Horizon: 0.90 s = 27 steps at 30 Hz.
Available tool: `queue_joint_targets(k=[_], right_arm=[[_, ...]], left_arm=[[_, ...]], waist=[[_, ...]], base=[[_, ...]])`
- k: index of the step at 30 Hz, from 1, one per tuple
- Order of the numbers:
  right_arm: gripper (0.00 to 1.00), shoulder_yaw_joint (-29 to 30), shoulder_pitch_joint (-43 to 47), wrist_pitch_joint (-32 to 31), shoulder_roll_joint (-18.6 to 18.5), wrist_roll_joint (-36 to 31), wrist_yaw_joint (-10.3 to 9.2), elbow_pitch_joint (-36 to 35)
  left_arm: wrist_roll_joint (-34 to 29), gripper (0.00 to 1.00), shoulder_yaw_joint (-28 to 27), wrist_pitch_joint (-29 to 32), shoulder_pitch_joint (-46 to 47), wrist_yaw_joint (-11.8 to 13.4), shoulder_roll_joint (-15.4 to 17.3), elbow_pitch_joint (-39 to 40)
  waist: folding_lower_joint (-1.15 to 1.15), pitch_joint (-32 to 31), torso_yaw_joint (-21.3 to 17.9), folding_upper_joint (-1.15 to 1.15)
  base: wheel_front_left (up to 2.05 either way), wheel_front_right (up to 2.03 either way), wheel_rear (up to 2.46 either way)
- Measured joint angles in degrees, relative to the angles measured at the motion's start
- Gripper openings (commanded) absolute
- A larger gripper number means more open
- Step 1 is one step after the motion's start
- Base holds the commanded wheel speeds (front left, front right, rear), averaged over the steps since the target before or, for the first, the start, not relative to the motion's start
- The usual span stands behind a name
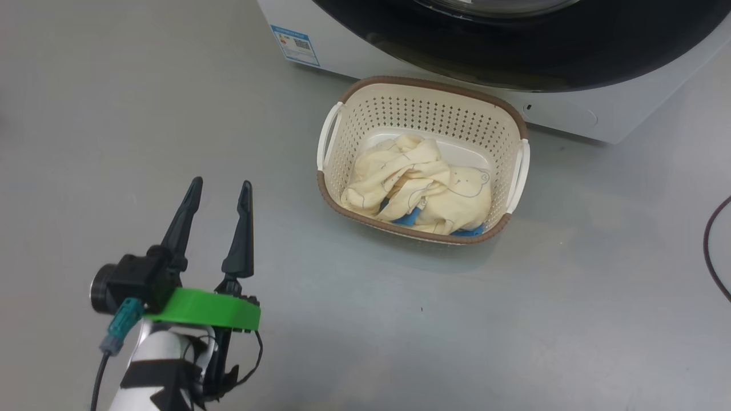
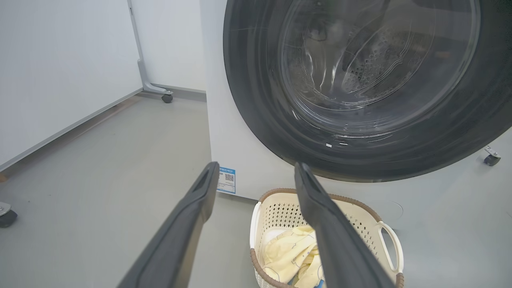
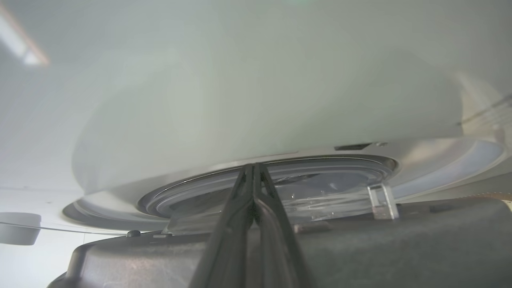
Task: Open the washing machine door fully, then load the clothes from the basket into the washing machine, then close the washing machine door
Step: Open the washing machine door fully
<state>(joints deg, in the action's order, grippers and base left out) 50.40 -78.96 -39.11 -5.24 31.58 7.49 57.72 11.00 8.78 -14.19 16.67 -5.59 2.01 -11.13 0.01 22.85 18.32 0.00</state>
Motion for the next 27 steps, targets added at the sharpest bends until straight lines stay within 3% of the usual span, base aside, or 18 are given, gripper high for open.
queue_joint_targets(k=[9, 14, 27], right_arm=[[0.0, -5.25, 2.98, -4.27, 0.03, 4.01, 0.0, -0.7], [0.0, -10.1, 7.26, -7.39, 0.31, 9.43, 0.0, -2.25], [0.0, -29.74, 22.58, -13.44, 0.94, 28.76, 0.0, -12.5]], left_arm=[[-0.44, 1.0, -0.03, -0.01, 0.01, 0.0, -0.01, 0.0], [-1.23, 1.0, -0.25, -0.01, -0.07, -0.02, -0.01, 0.01], [-2.45, 1.0, -0.71, -0.01, -1.17, -0.49, 0.03, -0.02]], waist=[[0.0, -1.65, -0.71, 0.0], [0.0, -3.25, -1.46, 0.0], [0.0, -7.09, -3.68, 0.0]], base=[[0.0, 0.0, 0.0], [0.0, 0.0, 0.0], [0.0, 0.0, 0.0]])
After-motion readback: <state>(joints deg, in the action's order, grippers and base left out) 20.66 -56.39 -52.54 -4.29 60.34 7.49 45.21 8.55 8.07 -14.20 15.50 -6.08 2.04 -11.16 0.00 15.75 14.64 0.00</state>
